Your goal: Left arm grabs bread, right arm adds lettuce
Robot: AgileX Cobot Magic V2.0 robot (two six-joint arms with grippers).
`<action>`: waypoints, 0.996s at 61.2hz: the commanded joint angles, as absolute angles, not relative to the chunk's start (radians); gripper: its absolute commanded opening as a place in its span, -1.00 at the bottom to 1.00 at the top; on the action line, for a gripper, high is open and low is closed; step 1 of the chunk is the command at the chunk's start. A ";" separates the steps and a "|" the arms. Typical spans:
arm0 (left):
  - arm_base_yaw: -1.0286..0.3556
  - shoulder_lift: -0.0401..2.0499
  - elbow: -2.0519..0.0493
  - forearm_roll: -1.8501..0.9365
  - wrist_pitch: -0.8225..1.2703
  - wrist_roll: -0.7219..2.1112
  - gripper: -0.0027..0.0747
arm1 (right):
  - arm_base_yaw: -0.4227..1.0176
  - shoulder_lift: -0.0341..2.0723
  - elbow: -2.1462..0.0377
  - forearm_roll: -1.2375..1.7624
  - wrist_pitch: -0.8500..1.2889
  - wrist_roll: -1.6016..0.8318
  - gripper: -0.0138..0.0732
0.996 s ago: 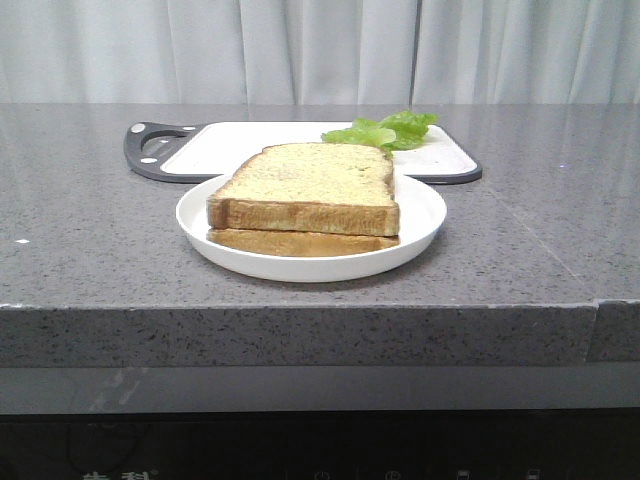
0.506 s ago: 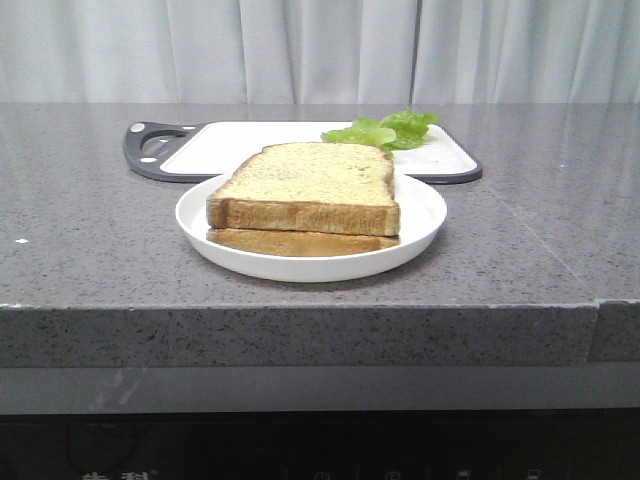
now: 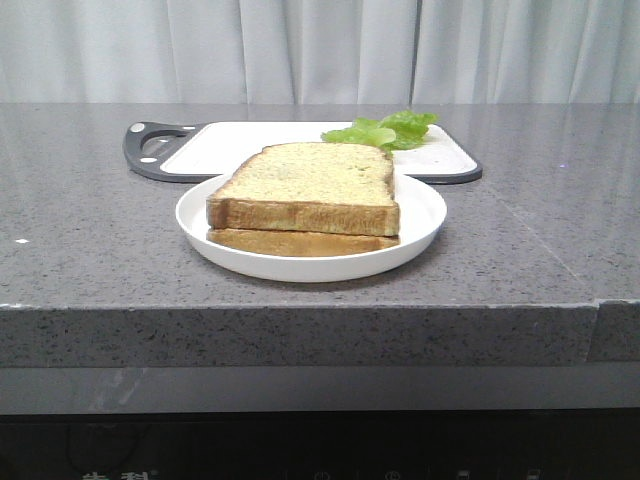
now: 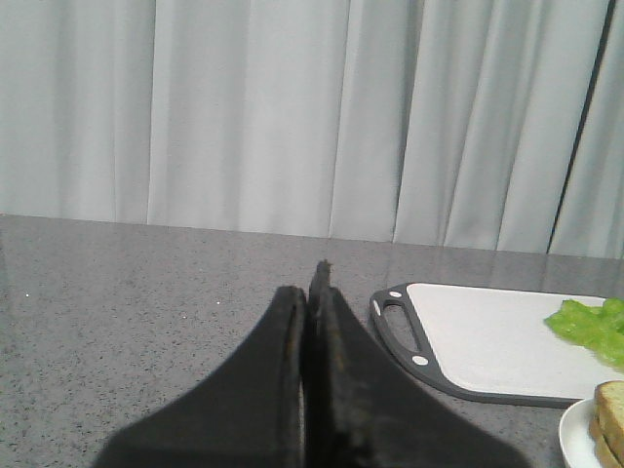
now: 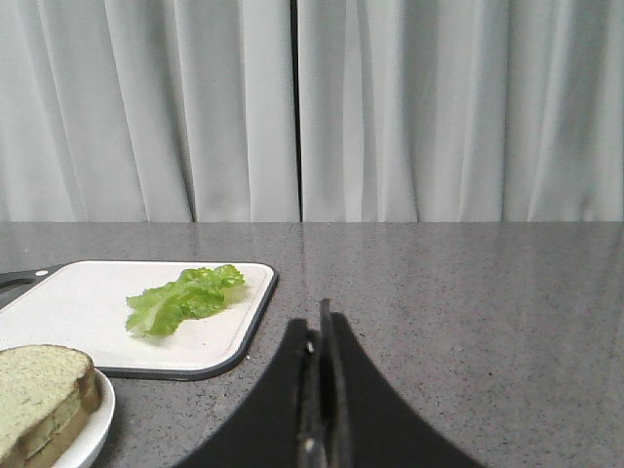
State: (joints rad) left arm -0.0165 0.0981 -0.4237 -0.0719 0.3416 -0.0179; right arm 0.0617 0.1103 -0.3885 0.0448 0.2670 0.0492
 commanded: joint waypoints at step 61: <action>-0.017 0.574 -0.649 -0.088 0.517 -0.021 0.09 | 0.060 0.609 -0.619 0.049 0.488 0.048 -0.10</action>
State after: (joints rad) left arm -0.0165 0.5531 -0.6152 -0.0719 0.6192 -0.0179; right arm 0.0617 0.6011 -0.5877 0.0455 0.5615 0.0492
